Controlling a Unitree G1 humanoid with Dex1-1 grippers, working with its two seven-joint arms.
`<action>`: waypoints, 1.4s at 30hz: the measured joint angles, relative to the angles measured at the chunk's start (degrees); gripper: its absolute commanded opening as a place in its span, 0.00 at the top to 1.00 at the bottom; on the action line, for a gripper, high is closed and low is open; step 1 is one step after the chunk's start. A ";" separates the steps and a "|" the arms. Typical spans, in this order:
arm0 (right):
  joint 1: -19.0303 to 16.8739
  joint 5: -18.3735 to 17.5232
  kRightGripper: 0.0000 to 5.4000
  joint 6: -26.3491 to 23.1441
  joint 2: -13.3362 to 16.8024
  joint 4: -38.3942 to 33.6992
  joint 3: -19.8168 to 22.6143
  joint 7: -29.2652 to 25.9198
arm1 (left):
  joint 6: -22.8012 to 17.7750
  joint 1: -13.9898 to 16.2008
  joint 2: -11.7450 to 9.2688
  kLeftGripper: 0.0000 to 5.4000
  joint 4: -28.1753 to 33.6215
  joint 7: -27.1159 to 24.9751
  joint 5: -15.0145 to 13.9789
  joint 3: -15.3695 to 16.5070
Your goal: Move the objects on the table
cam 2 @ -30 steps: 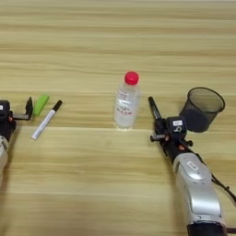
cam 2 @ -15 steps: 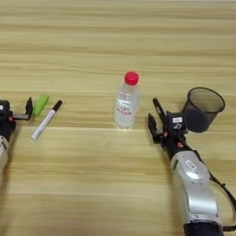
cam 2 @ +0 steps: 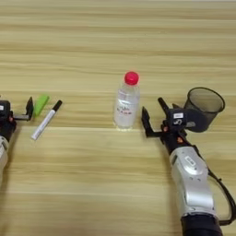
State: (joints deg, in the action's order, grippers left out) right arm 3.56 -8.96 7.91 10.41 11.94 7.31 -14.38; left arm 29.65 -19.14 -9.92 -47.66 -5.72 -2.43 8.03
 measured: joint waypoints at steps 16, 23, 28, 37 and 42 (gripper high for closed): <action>2.20 -0.84 0.00 5.81 -1.49 5.51 0.14 -0.46 | 0.56 2.77 -0.36 0.00 6.05 -4.10 -0.41 -1.43; 2.95 -0.84 0.00 6.46 -1.74 6.46 0.17 -0.82 | -7.09 15.56 -0.36 0.00 29.40 -13.29 -2.86 -7.31; 3.28 -0.82 0.00 6.52 -1.96 7.11 0.21 -0.69 | -18.98 20.62 -3.46 0.00 42.85 -18.02 -6.92 -8.25; 4.51 -0.79 0.00 6.78 -2.78 8.39 0.06 0.35 | -30.95 23.24 -7.13 0.00 47.70 -18.06 -3.91 -9.02; 4.50 -0.73 0.00 6.80 -3.47 8.18 -0.18 1.21 | -33.69 23.29 -9.25 0.00 44.85 -18.37 1.03 -12.59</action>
State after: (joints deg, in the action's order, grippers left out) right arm 8.06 -9.69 14.72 6.94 20.12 7.13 -13.17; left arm -4.04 4.15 -19.17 -2.80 -24.09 -1.40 -4.56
